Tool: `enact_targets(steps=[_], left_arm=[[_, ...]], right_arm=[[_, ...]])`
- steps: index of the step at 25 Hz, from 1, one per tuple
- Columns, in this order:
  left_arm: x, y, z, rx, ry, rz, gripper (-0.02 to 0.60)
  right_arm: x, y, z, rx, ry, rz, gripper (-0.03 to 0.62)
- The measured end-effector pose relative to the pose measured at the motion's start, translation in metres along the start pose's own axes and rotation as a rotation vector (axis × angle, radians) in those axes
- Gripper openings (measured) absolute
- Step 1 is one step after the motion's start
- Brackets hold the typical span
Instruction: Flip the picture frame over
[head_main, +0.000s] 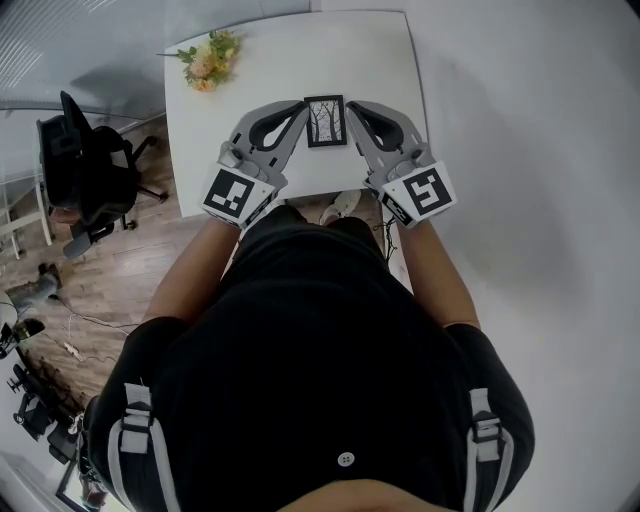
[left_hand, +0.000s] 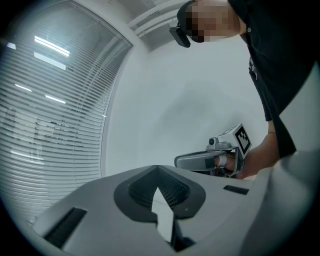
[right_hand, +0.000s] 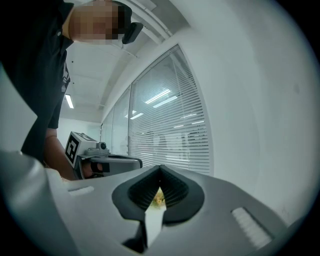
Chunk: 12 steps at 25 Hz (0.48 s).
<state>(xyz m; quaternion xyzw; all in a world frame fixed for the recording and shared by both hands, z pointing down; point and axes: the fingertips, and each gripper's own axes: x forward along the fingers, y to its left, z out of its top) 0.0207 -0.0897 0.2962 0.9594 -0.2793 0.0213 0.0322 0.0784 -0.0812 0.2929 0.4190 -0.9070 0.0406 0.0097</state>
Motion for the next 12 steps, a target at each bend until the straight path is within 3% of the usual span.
enact_targets(steps=[9,12], left_arm=[[-0.0033,0.0021,-0.0052,0.005,0.053,0.019,0.006],[-0.0009,-0.004,-0.0025,-0.002,0.009,0.006,0.006]], right_arm=[[-0.0009,-0.0004,-0.0055,0.022,-0.001,-0.008,0.01],[-0.004,-0.0026,-0.0081,0.031,-0.002,-0.013,0.01]])
